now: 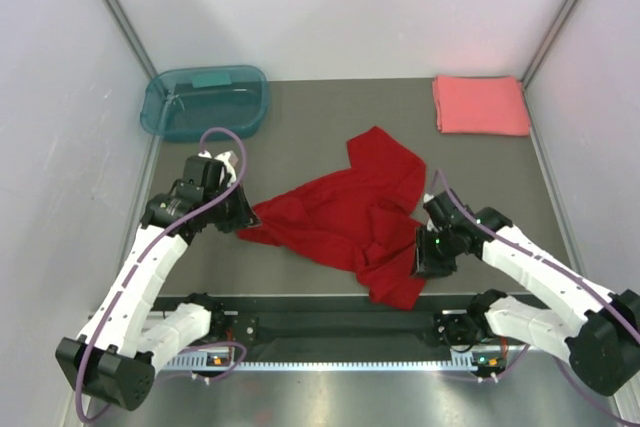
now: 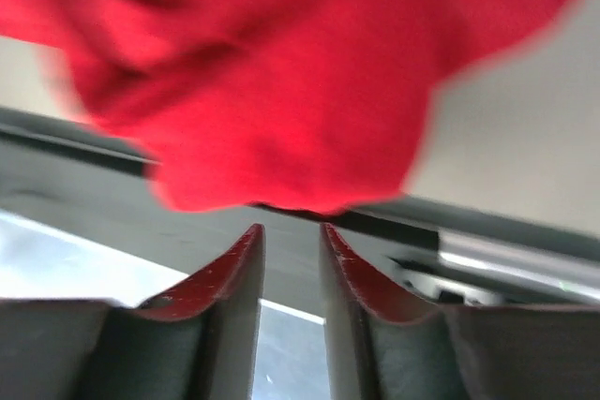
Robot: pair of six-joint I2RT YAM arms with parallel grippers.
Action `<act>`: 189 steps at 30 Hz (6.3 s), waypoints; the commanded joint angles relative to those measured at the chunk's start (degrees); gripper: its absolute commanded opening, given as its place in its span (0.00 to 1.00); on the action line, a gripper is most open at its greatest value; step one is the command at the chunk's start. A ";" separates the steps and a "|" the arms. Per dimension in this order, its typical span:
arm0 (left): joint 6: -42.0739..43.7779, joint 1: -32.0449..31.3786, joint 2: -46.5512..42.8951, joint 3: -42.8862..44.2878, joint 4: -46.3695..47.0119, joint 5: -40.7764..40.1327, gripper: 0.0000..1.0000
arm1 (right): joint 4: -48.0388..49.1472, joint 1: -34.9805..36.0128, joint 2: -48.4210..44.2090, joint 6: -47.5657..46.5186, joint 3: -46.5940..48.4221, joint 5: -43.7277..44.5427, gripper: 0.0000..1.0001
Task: Fold and stack the t-shirts
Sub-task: Flatten the tshirt out
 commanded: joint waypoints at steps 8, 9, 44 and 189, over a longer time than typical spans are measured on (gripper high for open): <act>0.08 0.32 -0.07 0.81 0.49 1.09 0.00 | 0.45 -11.14 -2.08 -5.15 -6.37 5.13 0.66; 0.08 0.32 -0.16 0.81 0.41 1.17 0.00 | 1.41 -13.33 -1.73 -6.03 -6.02 4.96 0.66; 0.34 0.32 0.80 1.60 0.58 0.91 0.00 | 21.99 -27.77 15.50 -7.36 -10.14 -10.34 0.45; 2.28 2.70 4.50 6.96 -0.12 -2.08 0.00 | 11.27 -20.56 7.58 -9.64 -10.50 -6.55 0.39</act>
